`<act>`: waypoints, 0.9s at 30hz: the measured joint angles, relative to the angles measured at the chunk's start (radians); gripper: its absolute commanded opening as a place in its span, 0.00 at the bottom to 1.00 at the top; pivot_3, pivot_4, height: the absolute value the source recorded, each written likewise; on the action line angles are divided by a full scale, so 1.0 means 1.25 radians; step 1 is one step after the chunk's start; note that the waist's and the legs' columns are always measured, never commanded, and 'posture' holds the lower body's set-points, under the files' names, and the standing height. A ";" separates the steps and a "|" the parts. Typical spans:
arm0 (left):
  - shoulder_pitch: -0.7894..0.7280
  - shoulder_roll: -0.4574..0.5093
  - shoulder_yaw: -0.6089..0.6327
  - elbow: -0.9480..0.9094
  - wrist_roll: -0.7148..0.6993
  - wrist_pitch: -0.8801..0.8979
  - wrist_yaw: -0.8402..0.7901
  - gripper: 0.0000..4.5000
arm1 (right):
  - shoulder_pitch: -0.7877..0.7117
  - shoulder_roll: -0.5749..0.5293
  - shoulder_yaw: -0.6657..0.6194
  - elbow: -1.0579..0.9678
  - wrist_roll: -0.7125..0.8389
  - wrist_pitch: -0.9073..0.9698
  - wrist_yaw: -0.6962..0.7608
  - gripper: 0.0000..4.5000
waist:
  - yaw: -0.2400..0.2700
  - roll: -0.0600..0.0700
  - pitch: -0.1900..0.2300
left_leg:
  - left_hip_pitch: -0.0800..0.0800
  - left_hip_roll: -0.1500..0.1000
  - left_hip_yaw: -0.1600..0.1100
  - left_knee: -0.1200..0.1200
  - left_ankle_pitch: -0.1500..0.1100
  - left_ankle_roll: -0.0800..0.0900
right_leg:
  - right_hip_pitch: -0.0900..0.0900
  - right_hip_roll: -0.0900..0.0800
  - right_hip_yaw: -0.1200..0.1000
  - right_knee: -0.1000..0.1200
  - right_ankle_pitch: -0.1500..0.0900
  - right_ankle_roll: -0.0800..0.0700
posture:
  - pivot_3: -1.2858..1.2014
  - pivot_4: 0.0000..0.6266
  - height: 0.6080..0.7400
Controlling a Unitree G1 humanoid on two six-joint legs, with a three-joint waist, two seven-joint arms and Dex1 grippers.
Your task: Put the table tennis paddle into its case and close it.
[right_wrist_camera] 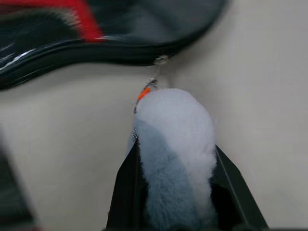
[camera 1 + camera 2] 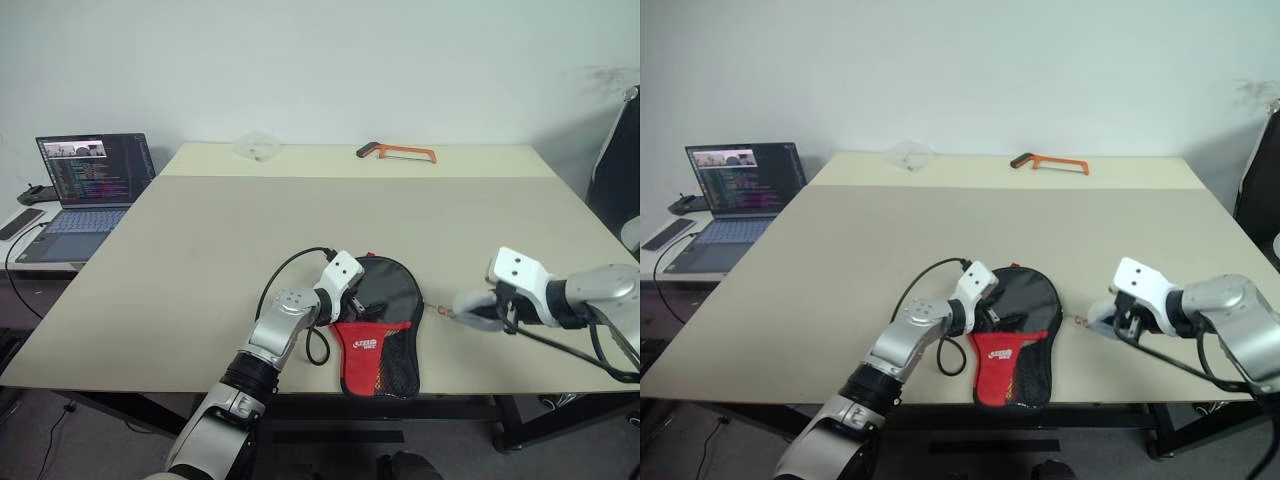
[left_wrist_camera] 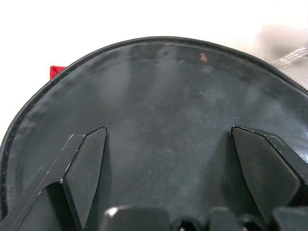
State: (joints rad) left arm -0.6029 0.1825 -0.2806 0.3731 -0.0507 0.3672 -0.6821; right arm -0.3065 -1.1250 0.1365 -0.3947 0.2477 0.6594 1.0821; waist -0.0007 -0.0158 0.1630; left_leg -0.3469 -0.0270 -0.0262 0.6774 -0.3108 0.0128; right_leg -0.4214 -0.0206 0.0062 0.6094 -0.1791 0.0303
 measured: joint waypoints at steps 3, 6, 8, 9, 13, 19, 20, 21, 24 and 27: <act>0.002 0.000 0.000 -0.005 0.000 0.001 0.000 1.00 | 0.052 -0.025 -0.005 -0.084 0.009 -0.016 0.018 0.10 | 0.002 0.000 0.000 | 0.000 0.000 -0.001 0.000 0.000 0.000 | 0.000 0.000 0.000 0.000 0.000 0.000 | 0.52 0.24 1.00; 0.003 0.003 -0.008 -0.007 0.000 0.001 -0.002 1.00 | 0.121 -0.065 0.000 -0.155 -0.001 -0.045 0.022 0.10 | 0.007 -0.001 0.000 | 0.000 0.000 -0.001 0.000 -0.002 0.000 | 0.000 -0.001 0.000 0.000 -0.002 0.001 | 0.52 0.24 1.00; 0.001 0.004 -0.018 -0.008 0.003 0.000 -0.002 1.00 | 0.167 -0.077 0.006 -0.201 -0.004 -0.059 0.024 0.10 | 0.010 -0.002 -0.002 | 0.000 0.000 -0.001 0.000 -0.003 0.000 | 0.000 -0.001 0.000 0.000 -0.004 0.001 | 0.52 0.24 1.00; 0.001 0.005 -0.020 -0.008 0.004 -0.001 -0.002 1.00 | 0.181 -0.080 0.013 -0.218 -0.003 -0.061 0.033 0.10 | 0.010 -0.002 -0.003 | 0.000 0.000 -0.001 0.000 -0.004 0.000 | 0.001 -0.001 0.000 0.000 -0.004 0.000 | 0.52 0.24 1.00; -0.003 0.009 -0.025 -0.007 0.013 -0.001 -0.002 1.00 | 0.240 -0.087 0.035 -0.289 0.017 -0.056 0.057 0.10 | 0.011 -0.005 -0.005 | 0.000 0.001 -0.001 0.001 -0.005 -0.001 | 0.001 -0.002 0.000 0.000 -0.005 0.000 | 0.52 0.24 1.00; -0.019 0.008 -0.036 0.015 0.022 -0.001 -0.005 1.00 | 0.271 -0.067 0.048 -0.340 0.039 -0.012 0.043 0.10 | 0.012 -0.010 -0.008 | 0.001 0.002 -0.001 0.001 -0.005 -0.001 | 0.002 -0.002 -0.001 0.000 -0.008 -0.004 | 0.52 0.24 1.00; -0.021 0.008 -0.038 0.018 0.022 -0.002 -0.005 1.00 | 0.274 -0.067 0.048 -0.344 0.039 -0.007 0.041 0.10 | 0.012 -0.010 -0.009 | 0.001 0.002 -0.001 0.001 -0.005 -0.001 | 0.002 -0.002 -0.001 0.000 -0.008 -0.004 | 0.52 0.24 1.00; -0.023 0.008 -0.039 0.019 0.022 -0.002 -0.006 1.00 | 0.276 -0.067 0.048 -0.349 0.040 -0.003 0.039 0.10 | 0.012 -0.010 -0.009 | 0.001 0.002 -0.001 0.001 -0.005 -0.001 | 0.002 -0.002 -0.001 0.000 -0.008 -0.004 | 0.52 0.24 1.00; -0.028 0.008 -0.039 0.025 0.022 -0.006 -0.008 1.00 | 0.261 -0.067 0.048 -0.359 0.041 0.019 0.037 0.10 | 0.014 -0.010 -0.009 | 0.001 0.002 -0.001 0.001 -0.005 -0.001 | 0.002 -0.002 -0.002 0.000 -0.008 -0.004 | 0.52 0.24 1.00; -0.030 0.009 -0.034 0.027 0.020 -0.007 -0.011 1.00 | 0.216 -0.065 0.048 -0.344 0.055 0.035 0.042 0.10 | 0.014 -0.010 -0.009 | 0.001 0.002 -0.001 0.001 -0.005 -0.001 | 0.002 -0.003 -0.002 0.000 -0.008 -0.004 | 0.52 0.24 1.00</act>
State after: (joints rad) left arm -0.6400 0.1940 -0.3236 0.4070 -0.0255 0.3589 -0.6957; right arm -0.0369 -1.2067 0.1960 -0.8249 0.3168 0.7025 1.1348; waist 0.0171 -0.0284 0.1517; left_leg -0.3453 -0.0244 -0.0275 0.6782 -0.3166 0.0120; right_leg -0.4188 -0.0239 0.0038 0.6096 -0.1891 0.0254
